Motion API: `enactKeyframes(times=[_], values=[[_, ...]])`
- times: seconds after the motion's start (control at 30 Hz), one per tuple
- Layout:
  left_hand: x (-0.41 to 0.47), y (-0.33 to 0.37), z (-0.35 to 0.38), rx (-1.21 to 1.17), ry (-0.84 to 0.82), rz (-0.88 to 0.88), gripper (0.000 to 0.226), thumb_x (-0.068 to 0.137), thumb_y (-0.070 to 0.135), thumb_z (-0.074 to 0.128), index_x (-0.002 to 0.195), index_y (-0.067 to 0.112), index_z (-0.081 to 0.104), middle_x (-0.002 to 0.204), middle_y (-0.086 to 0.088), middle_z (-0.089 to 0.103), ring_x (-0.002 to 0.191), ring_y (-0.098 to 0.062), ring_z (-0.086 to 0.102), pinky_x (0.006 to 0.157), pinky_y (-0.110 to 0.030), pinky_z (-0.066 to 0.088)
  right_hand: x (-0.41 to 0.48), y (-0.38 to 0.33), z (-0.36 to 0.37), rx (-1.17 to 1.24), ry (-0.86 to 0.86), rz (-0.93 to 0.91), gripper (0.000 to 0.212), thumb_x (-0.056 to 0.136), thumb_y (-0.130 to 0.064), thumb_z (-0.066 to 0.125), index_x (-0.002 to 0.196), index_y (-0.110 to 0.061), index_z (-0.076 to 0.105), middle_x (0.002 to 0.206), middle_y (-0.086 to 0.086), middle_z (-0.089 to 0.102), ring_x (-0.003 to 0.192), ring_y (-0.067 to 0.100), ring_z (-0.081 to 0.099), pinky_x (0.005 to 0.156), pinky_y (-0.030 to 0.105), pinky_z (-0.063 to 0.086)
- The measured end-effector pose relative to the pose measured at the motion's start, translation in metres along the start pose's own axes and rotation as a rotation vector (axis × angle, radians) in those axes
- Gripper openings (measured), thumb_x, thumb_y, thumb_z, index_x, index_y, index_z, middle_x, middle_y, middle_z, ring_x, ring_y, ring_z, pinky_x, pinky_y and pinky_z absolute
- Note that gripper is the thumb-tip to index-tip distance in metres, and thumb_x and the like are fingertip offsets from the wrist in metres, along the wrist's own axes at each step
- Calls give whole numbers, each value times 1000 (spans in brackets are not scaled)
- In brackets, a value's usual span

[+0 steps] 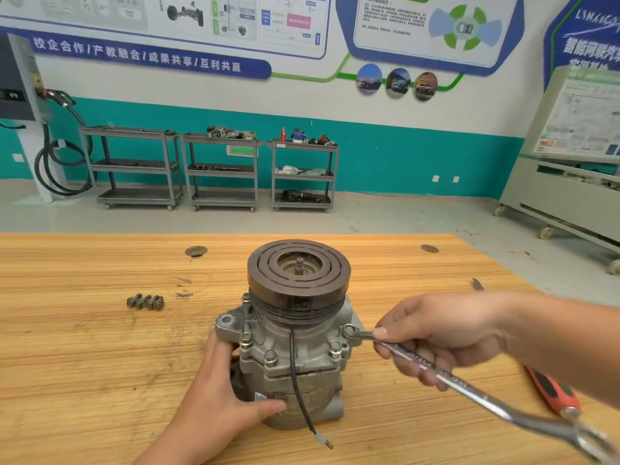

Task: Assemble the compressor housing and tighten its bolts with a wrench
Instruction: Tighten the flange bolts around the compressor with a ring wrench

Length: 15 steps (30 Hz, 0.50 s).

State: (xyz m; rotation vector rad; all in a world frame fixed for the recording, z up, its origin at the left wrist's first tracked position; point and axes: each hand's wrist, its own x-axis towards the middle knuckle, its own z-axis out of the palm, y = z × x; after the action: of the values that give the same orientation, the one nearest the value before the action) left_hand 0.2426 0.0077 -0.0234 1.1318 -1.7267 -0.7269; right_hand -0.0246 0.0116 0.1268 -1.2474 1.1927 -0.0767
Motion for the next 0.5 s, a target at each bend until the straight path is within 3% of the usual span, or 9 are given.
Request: enactKeyframes(times=[0.17, 0.27, 0.37, 0.43, 0.5], values=[[1, -3, 0, 21, 10, -27, 89, 35, 58, 81, 110, 52, 33, 108, 57, 25, 105, 37, 27, 77, 5, 35, 10, 21, 60, 613, 222, -211, 34, 95, -18, 47, 68, -5, 63, 53, 10, 61, 40, 17, 61, 35, 20, 46], [1, -3, 0, 31, 3, -28, 88, 34, 60, 79, 110, 52, 34, 111, 55, 25, 106, 37, 26, 78, 3, 34, 22, 21, 84, 910, 319, -324, 31, 94, -15, 49, 73, 2, 63, 53, 15, 63, 39, 21, 62, 31, 22, 47], [1, -3, 0, 20, 3, -31, 89, 33, 58, 80, 111, 49, 37, 120, 40, 31, 104, 35, 30, 79, 4, 34, 28, 19, 98, 1222, 266, -431, 24, 89, -12, 53, 81, 9, 62, 57, 20, 64, 42, 25, 64, 29, 27, 47], [1, -3, 0, -2, -1, -57, 94, 32, 58, 83, 112, 51, 35, 122, 35, 30, 104, 35, 30, 80, -2, 37, 27, 23, 106, 1383, 147, -560, 24, 74, -2, 64, 90, 16, 62, 69, 26, 66, 48, 30, 66, 30, 31, 49], [3, -2, -1, 3, -9, -82, 103, 28, 62, 87, 113, 56, 28, 121, 41, 24, 103, 36, 26, 81, -7, 36, 29, 33, 109, 1443, 70, -690, 57, 44, 12, 84, 97, 19, 64, 81, 33, 65, 57, 36, 68, 37, 37, 53]])
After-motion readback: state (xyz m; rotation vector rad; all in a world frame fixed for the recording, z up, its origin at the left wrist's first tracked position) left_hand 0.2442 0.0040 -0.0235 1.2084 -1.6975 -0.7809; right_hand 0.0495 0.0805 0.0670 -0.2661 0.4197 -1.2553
